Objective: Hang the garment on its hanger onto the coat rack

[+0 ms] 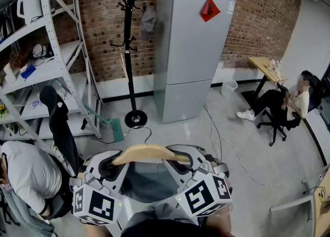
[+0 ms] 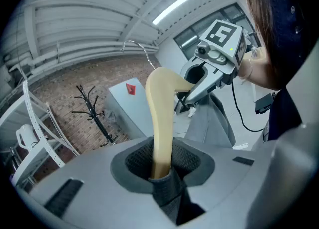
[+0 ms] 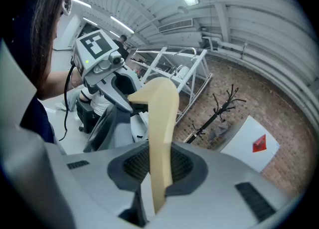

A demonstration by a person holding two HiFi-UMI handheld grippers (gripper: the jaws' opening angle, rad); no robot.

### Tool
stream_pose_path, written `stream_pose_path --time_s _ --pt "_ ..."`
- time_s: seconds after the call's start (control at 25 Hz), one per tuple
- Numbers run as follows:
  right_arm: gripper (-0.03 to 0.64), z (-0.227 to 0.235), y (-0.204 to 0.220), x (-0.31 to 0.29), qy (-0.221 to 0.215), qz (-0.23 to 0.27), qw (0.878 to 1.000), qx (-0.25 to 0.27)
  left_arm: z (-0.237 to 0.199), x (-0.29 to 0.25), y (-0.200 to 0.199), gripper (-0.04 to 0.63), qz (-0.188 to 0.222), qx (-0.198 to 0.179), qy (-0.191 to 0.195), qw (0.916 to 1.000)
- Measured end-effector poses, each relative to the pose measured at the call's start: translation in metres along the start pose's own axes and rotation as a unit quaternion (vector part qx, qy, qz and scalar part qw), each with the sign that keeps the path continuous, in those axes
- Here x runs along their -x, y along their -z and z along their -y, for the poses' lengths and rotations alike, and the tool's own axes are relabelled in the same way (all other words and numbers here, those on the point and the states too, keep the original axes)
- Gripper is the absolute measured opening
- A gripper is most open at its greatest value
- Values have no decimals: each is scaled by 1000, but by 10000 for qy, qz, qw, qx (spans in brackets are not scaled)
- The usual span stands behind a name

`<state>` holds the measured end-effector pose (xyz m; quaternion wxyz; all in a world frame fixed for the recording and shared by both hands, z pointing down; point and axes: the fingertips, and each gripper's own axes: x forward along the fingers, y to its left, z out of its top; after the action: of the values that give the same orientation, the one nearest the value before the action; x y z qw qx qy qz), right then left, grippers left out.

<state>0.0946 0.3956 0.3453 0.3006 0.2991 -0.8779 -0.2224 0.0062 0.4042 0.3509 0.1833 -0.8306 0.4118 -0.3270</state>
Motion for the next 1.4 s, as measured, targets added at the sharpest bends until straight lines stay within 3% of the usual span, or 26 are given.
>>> stream_pose_path --time_s 0.64,1.4 --pt "75 14 18 -5 41 20 9999 -144 0 -22 -6 94 -48 -63 47 10000" --pt "75 70 54 -37 -97 134 9999 21 -19 -91 -13 95 -228 109 -60 9997"
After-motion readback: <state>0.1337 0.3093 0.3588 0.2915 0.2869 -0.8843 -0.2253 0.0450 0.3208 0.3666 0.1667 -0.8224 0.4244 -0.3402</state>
